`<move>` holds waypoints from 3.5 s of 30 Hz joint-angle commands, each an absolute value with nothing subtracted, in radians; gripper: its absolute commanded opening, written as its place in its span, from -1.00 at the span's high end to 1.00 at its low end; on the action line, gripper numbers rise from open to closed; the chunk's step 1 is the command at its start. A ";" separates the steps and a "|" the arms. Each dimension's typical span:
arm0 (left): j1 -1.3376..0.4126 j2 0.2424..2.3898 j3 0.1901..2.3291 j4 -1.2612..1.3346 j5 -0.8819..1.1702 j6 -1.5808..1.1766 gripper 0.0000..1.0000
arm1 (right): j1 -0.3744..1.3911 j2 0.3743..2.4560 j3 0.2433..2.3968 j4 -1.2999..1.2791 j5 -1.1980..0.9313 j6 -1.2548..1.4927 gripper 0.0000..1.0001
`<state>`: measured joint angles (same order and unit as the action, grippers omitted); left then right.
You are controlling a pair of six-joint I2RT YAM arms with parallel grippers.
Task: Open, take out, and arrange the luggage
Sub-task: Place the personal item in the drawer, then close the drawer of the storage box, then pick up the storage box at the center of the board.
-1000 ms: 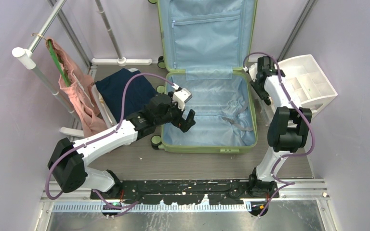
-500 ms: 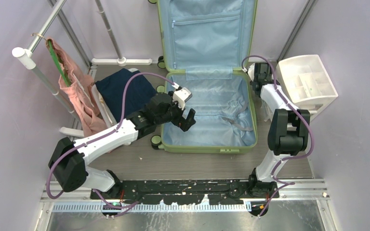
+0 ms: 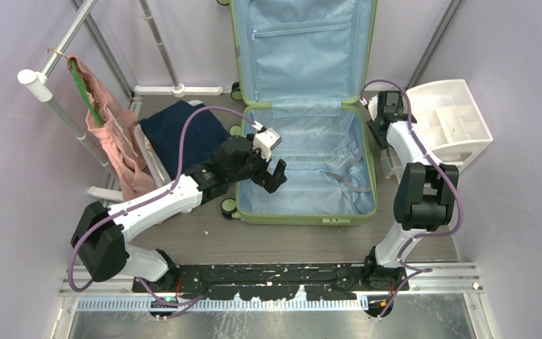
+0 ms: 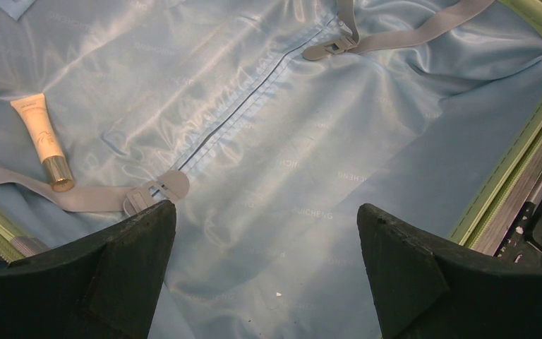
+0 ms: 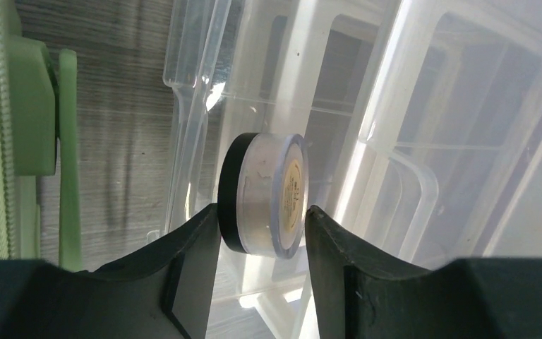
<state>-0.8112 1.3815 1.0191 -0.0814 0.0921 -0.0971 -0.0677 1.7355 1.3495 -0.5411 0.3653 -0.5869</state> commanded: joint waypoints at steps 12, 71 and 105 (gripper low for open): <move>-0.807 1.363 1.069 -0.065 0.112 -0.101 -0.99 | -0.069 1.639 1.515 -0.708 0.314 -0.521 -0.09; -0.728 1.274 1.042 -0.025 0.095 -0.282 -0.99 | -0.166 1.736 1.609 -0.867 -0.004 -0.434 0.16; -0.580 1.139 0.994 0.007 0.121 -0.400 -0.88 | -0.413 1.841 2.262 -1.399 -0.345 -0.452 -0.28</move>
